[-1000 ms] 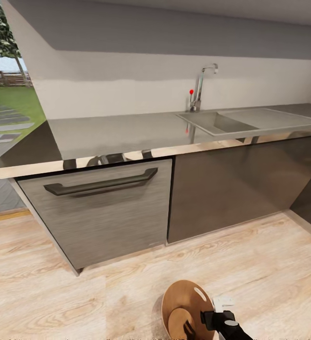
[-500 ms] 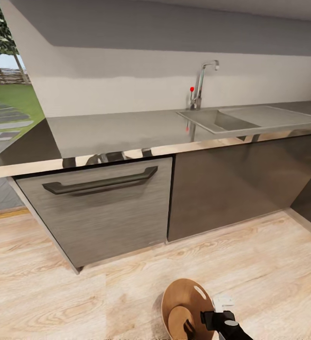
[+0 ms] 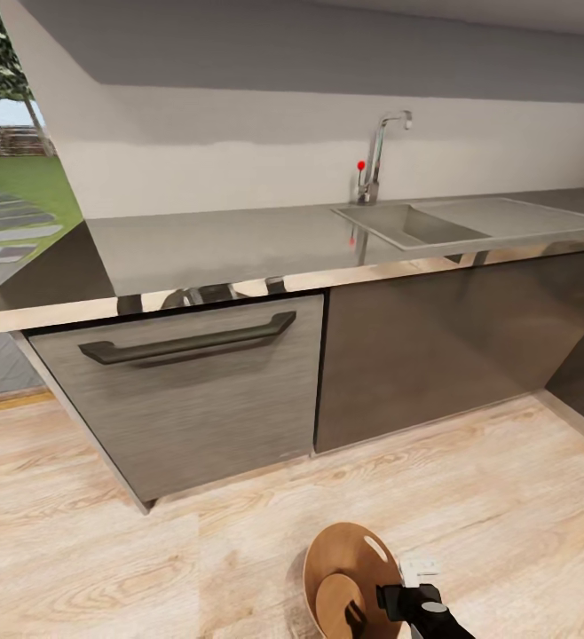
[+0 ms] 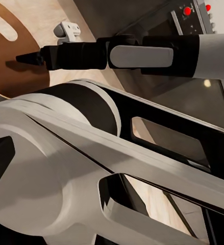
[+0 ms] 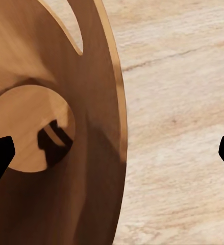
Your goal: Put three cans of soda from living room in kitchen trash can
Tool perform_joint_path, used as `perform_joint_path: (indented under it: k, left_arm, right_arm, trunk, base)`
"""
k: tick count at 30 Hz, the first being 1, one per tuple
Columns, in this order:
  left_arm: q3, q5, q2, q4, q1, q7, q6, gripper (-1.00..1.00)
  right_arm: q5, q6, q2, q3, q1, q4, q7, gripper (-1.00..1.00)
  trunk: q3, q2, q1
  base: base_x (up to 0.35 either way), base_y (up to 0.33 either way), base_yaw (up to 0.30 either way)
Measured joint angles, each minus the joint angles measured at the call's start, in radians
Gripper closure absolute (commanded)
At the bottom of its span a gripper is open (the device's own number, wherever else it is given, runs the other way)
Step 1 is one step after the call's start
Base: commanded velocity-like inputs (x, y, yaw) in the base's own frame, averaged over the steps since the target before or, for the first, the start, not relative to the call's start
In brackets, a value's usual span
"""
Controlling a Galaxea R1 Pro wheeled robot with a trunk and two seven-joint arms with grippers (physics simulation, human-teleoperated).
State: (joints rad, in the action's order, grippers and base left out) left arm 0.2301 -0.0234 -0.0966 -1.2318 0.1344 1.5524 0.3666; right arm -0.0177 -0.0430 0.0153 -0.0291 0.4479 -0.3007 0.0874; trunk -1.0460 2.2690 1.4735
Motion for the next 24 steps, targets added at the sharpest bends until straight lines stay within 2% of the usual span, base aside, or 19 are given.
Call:
perform_joint_path:
  k: [24]
  left_arm:
    - [0.000, -0.001, 0.000, 0.000, 0.000, 0.000, 0.000, -1.00]
  right_arm:
    - [0.000, 0.000, 0.000, 0.000, 0.000, 0.000, 0.000, -1.00]
  trunk:
    - [-0.034, 0.000, 0.000]
  base:
    - [0.000, 0.000, 0.000]
